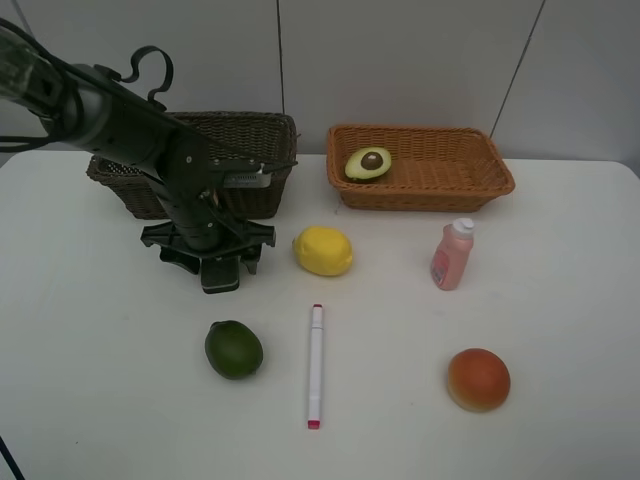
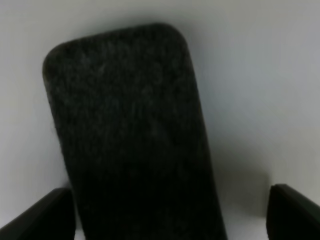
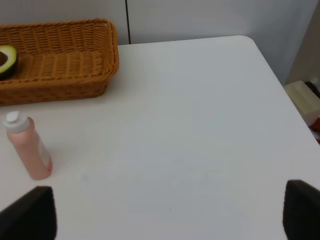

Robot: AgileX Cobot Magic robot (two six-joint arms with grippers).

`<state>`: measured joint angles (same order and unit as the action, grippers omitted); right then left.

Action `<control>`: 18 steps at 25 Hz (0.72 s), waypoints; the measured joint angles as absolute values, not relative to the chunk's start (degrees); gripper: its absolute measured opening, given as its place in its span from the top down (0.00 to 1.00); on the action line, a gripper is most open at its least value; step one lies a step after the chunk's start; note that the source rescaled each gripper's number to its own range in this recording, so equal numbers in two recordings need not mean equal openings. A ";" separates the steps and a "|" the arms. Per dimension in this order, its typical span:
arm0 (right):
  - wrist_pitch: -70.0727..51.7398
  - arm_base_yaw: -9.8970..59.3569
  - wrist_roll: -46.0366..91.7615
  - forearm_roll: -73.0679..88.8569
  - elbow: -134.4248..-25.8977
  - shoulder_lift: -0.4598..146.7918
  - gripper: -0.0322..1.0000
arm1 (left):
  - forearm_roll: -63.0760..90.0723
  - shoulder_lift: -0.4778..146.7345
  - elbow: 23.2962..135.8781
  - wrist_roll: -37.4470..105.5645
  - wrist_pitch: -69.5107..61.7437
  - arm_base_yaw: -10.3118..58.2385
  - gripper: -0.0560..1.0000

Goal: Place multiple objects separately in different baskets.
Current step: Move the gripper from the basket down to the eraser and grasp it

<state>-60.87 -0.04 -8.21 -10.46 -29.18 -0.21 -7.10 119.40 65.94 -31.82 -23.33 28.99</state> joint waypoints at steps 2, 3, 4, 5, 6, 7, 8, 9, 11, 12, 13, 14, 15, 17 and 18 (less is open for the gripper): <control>-60.87 -0.04 -8.21 -10.46 -29.18 -0.21 0.00 | -7.32 119.55 66.02 -31.82 -23.37 28.99 0.03; -60.87 -0.04 -8.21 -10.46 -29.18 -0.21 0.00 | -7.38 119.55 66.02 -31.82 -23.45 28.99 0.03; -60.87 -0.04 -8.21 -10.46 -29.18 -0.21 0.00 | -7.43 119.60 66.08 -31.82 -23.59 28.99 0.06; -60.87 -0.04 -8.21 -10.46 -29.18 -0.21 0.00 | -7.71 119.61 66.08 -31.82 -23.94 28.99 0.14; -60.87 -0.04 -8.21 -10.46 -29.18 -0.21 0.00 | -8.06 119.67 66.08 -31.70 -24.36 28.99 0.25; -60.87 -0.04 -8.21 -10.46 -29.18 -0.21 0.00 | -8.42 119.67 66.08 -31.61 -24.63 28.83 0.44; -60.87 -0.04 -8.21 -10.46 -29.18 -0.21 0.00 | -8.47 119.67 66.08 -31.61 -24.95 28.70 0.60; -60.87 -0.04 -8.21 -10.46 -29.18 -0.21 0.00 | -8.41 119.67 66.13 -31.61 -25.12 28.63 0.61; -60.87 -0.04 -8.21 -10.46 -29.18 -0.21 0.00 | -8.41 119.67 66.19 -31.61 -25.40 28.63 0.61; -60.87 -0.04 -8.21 -10.46 -29.18 -0.21 0.00 | -8.41 119.67 66.19 -31.61 -25.47 28.63 0.61; -60.87 -0.04 -8.21 -10.46 -29.18 -0.21 0.00 | -8.35 119.48 66.19 -31.54 -25.60 28.63 0.61; -60.87 -0.04 -8.21 -10.46 -29.18 -0.21 0.00 | -8.13 119.16 66.19 -31.49 -25.90 28.63 0.61; -60.87 -0.04 -8.21 -10.46 -29.18 -0.21 0.00 | -7.73 118.71 66.13 -31.44 -26.66 28.63 0.61; -60.87 -0.04 -8.21 -10.46 -29.18 -0.21 0.00 | -7.35 116.89 65.99 -30.89 -29.75 28.69 0.61; -60.87 -0.04 -8.21 -10.46 -29.18 -0.21 0.00 | -7.12 115.17 65.93 -30.22 -30.93 28.80 0.61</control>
